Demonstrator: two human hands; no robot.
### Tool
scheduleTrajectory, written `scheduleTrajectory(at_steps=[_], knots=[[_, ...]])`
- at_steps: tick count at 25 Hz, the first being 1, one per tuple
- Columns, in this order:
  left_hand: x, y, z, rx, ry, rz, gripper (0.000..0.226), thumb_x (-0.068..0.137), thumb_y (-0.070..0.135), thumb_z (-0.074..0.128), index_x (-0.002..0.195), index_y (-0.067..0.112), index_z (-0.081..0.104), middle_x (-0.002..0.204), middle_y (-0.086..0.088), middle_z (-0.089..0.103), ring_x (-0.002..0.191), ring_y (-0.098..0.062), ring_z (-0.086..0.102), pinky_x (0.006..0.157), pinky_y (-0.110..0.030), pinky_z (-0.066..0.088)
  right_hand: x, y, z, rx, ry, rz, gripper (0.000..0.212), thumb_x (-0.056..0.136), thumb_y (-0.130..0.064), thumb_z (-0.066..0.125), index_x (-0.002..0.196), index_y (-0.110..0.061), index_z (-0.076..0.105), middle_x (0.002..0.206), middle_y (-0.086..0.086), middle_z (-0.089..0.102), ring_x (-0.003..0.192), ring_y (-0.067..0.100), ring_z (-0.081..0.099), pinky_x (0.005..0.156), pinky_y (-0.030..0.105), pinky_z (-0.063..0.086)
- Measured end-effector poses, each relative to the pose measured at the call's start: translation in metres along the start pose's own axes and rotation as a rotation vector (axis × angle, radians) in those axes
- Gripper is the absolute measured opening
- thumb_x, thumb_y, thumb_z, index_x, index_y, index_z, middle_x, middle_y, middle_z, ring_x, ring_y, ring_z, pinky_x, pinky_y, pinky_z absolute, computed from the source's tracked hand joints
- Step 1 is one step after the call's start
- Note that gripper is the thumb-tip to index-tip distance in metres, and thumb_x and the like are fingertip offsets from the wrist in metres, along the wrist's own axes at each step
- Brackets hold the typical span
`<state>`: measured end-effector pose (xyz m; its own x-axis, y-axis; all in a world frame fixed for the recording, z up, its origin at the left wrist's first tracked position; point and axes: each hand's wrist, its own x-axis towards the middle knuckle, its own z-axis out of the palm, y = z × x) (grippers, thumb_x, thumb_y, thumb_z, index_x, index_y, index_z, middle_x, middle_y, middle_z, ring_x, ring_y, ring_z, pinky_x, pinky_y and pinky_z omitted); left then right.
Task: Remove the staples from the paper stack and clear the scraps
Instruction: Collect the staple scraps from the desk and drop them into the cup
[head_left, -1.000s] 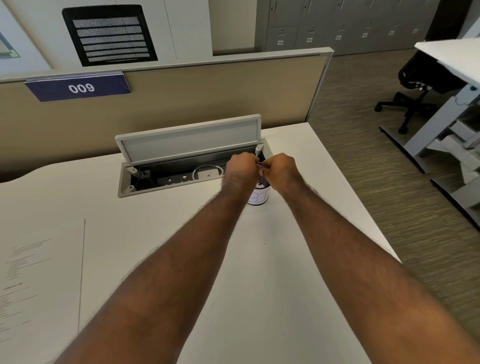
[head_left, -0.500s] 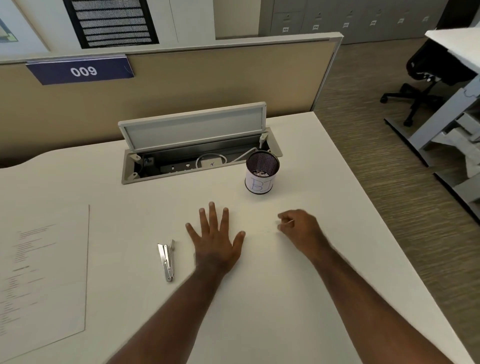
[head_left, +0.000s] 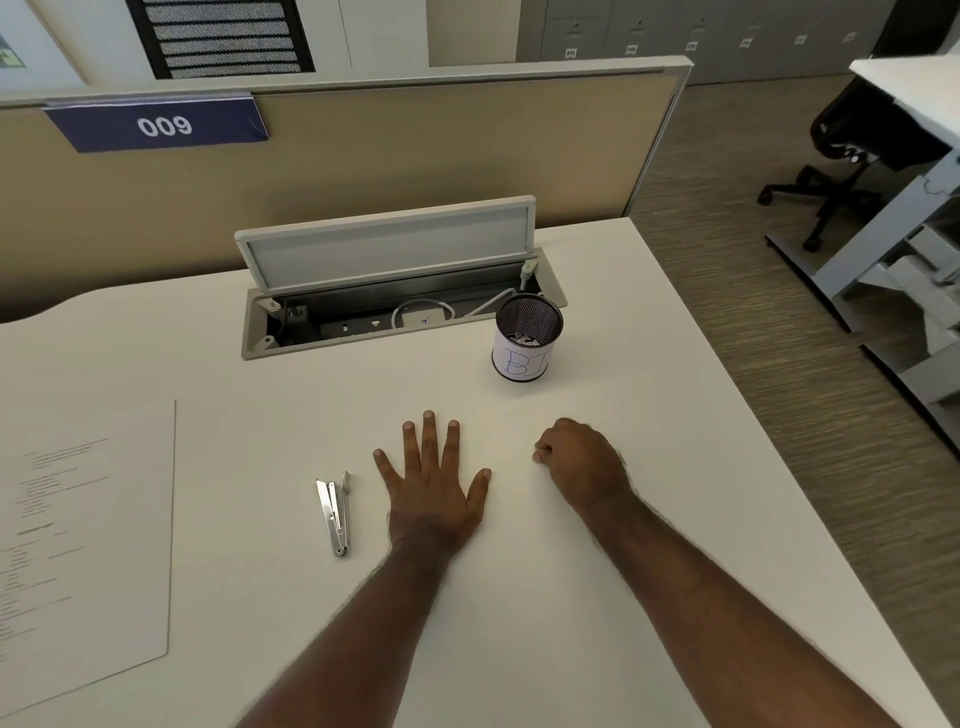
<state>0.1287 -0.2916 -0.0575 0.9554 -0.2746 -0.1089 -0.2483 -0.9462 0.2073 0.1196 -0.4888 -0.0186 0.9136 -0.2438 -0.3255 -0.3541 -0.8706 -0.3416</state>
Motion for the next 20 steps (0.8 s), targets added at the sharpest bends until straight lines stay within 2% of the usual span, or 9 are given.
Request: scheduleTrajectory(at_steps=[6, 8, 10, 11, 12, 14, 16, 18, 20], knots=[[0.0, 0.0, 0.0, -0.004, 0.009, 0.008, 0.077, 0.09, 0.066, 0.018, 0.156, 0.027, 0.006, 0.166, -0.003, -0.004, 0.152, -0.03, -0.004, 0.116, -0.065, -0.003, -0.006, -0.002, 0.005, -0.172, 0.089, 0.021, 0.015, 0.094, -0.02, 0.051, 0.097, -0.017, 0.065, 0.105, 0.002, 0.059, 0.1, 0.024, 0.058, 0.071, 0.031, 0.041], [0.0, 0.0, 0.001, -0.011, 0.005, 0.01, 0.077, 0.09, 0.066, 0.018, 0.156, 0.027, 0.004, 0.166, -0.002, -0.007, 0.152, -0.029, -0.006, 0.116, -0.065, -0.004, -0.013, -0.003, 0.01, -0.27, 0.16, 0.014, 0.005, 0.087, -0.016, 0.059, 0.09, -0.017, 0.063, 0.095, 0.001, 0.06, 0.09, 0.023, 0.062, 0.058, 0.03, 0.041], [0.0, -0.001, 0.0, -0.016, 0.01, 0.005, 0.077, 0.091, 0.066, 0.019, 0.156, 0.027, 0.004, 0.166, -0.002, -0.006, 0.152, -0.029, -0.006, 0.116, -0.065, -0.005, -0.02, -0.004, 0.015, -0.329, 0.127, -0.012, 0.02, 0.064, -0.013, 0.078, 0.068, -0.016, 0.059, 0.07, 0.0, 0.056, 0.06, 0.02, 0.06, 0.041, 0.025, 0.03], [0.0, 0.0, 0.0, -0.019, 0.012, 0.002, 0.077, 0.09, 0.066, 0.02, 0.156, 0.027, 0.005, 0.166, -0.002, -0.005, 0.152, -0.029, -0.006, 0.116, -0.065, -0.004, -0.023, -0.002, 0.017, -0.355, 0.154, -0.026, 0.028, 0.056, -0.013, 0.082, 0.063, -0.016, 0.056, 0.064, 0.0, 0.053, 0.051, 0.019, 0.055, 0.037, 0.023, 0.025], [0.0, 0.0, 0.001, -0.02, 0.013, 0.002, 0.077, 0.09, 0.065, 0.02, 0.156, 0.027, 0.006, 0.166, -0.002, -0.004, 0.152, -0.029, -0.005, 0.116, -0.065, -0.004, -0.025, 0.002, 0.02, -0.38, 0.206, -0.069, 0.026, 0.059, -0.015, 0.081, 0.065, -0.016, 0.056, 0.065, 0.001, 0.053, 0.052, 0.019, 0.055, 0.037, 0.024, 0.027], [0.0, 0.0, 0.0, -0.018, 0.009, 0.004, 0.077, 0.09, 0.065, 0.019, 0.156, 0.027, 0.006, 0.166, -0.002, -0.005, 0.152, -0.029, -0.006, 0.116, -0.065, -0.004, -0.025, 0.007, 0.012, -0.244, 0.227, -0.091, 0.003, 0.086, -0.018, 0.061, 0.088, -0.017, 0.06, 0.089, 0.004, 0.057, 0.078, 0.025, 0.062, 0.052, 0.033, 0.043], [0.0, 0.0, 0.001, -0.015, 0.003, 0.004, 0.077, 0.09, 0.066, 0.018, 0.156, 0.028, 0.005, 0.166, -0.002, -0.007, 0.152, -0.029, -0.007, 0.116, -0.065, -0.005, -0.014, 0.015, -0.01, -0.008, 0.252, 0.007, 0.017, 0.098, -0.021, 0.041, 0.104, -0.02, 0.058, 0.109, 0.007, 0.055, 0.099, 0.03, 0.059, 0.075, 0.037, 0.045], [0.0, 0.0, 0.001, -0.015, 0.005, 0.005, 0.077, 0.09, 0.065, 0.019, 0.156, 0.027, 0.006, 0.166, -0.002, -0.006, 0.152, -0.029, -0.006, 0.116, -0.065, -0.004, 0.002, 0.018, -0.042, 0.178, 0.333, 0.066, 0.021, 0.099, -0.023, 0.037, 0.103, -0.021, 0.058, 0.114, 0.009, 0.056, 0.103, 0.032, 0.059, 0.086, 0.04, 0.045], [-0.001, 0.001, 0.001, -0.008, 0.022, 0.009, 0.076, 0.091, 0.064, 0.02, 0.156, 0.026, 0.009, 0.166, -0.003, -0.002, 0.152, -0.03, -0.002, 0.116, -0.065, -0.002, 0.021, 0.011, -0.074, 0.233, 0.413, 0.046, 0.022, 0.099, -0.021, 0.037, 0.103, -0.019, 0.059, 0.115, 0.01, 0.058, 0.103, 0.033, 0.059, 0.09, 0.041, 0.046]])
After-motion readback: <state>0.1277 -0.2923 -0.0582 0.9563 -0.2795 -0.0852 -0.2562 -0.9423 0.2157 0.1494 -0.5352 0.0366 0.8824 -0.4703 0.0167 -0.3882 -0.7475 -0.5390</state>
